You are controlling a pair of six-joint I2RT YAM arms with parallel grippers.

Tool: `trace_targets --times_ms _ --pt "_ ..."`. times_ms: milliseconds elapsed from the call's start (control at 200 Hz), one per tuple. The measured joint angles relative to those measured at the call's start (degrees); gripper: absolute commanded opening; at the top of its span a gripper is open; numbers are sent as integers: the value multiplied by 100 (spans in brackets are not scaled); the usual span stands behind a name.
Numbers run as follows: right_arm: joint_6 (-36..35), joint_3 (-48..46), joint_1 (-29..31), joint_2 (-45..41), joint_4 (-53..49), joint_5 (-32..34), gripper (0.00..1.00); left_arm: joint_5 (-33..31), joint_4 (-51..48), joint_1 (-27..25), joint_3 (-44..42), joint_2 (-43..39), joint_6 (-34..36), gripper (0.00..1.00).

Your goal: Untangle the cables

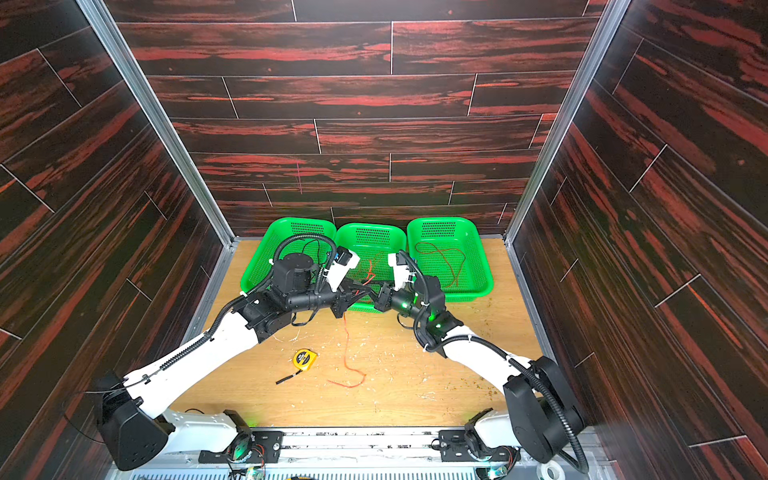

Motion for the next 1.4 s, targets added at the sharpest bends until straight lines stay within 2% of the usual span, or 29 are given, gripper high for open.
trace_targets --times_ms 125,200,351,436,521,656,797,952,1162,1262,1398 --pt "-2 -11 -35 7 48 -201 0 -70 -214 -74 42 4 146 0" --pt "-46 -17 -39 2 52 -319 0 -120 -409 -177 94 20 372 31" --pt "-313 -83 -417 31 -107 87 0 22 -881 -625 326 -118 629 58" --pt "-424 -186 -623 28 -118 289 0 -151 -970 -791 321 -479 793 68" --pt "-516 -302 -680 26 -20 330 0 -573 -984 -791 289 -964 846 68" --pt "-632 -461 -682 15 330 195 0 -1270 -953 -686 146 -1596 848 63" --pt "-691 -590 -682 -96 780 -122 0 -1620 -767 -461 -411 -1902 581 67" --pt "-713 -610 -688 -295 1141 -557 0 -1700 -619 -92 -1209 -1908 275 65" --pt "-754 -610 -702 -404 1342 -1279 0 -1652 -282 144 -1604 -1777 195 70" --pt "-758 -610 -702 -415 1357 -1593 0 -1582 170 155 -1788 -1788 352 70" --pt "-756 -599 -702 -437 1360 -1950 0 -1443 437 155 -1950 -1770 942 70"
